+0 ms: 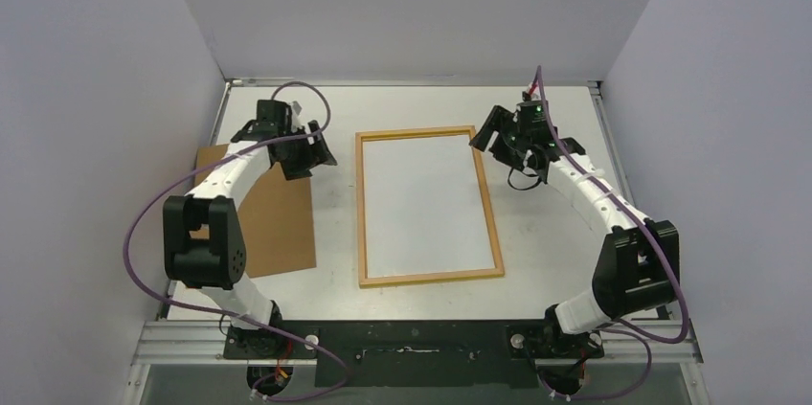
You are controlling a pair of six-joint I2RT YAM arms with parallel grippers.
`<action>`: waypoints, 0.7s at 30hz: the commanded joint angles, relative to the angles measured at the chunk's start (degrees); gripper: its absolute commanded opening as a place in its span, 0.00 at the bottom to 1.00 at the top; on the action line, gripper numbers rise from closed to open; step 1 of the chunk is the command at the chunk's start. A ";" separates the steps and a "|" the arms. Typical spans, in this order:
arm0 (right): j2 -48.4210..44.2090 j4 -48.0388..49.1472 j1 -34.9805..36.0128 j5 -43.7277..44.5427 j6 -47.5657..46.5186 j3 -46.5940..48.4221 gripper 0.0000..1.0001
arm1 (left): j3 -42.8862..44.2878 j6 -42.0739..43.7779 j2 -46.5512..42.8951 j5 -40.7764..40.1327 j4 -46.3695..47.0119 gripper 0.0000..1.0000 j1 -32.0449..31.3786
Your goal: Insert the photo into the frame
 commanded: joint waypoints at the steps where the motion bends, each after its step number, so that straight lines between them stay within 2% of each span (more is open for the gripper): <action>1: 0.79 4.59 4.33 -4.79 4.20 4.51 0.76 | -0.77 4.44 -4.90 -9.42 -3.52 0.75 6.66; 5: 4.11 8.18 12.88 -3.80 7.35 7.22 0.77 | 0.69 8.15 -5.79 -25.44 -6.43 0.92 9.23; 9: 10.24 11.14 20.50 -3.56 13.71 10.86 0.76 | 0.57 7.64 -4.74 -33.23 -6.25 0.94 10.76; 14: 17.96 15.88 26.48 -5.34 20.46 14.90 0.75 | -0.42 4.41 -0.58 -30.61 -5.85 0.87 16.18; 18: 21.93 18.36 30.37 -5.87 22.08 17.32 0.75 | -2.74 5.16 0.68 -23.30 -3.46 0.87 18.04; 21: 24.61 18.44 32.44 -6.60 22.21 19.49 0.75 | -4.58 5.12 1.88 -17.83 -3.70 0.82 17.91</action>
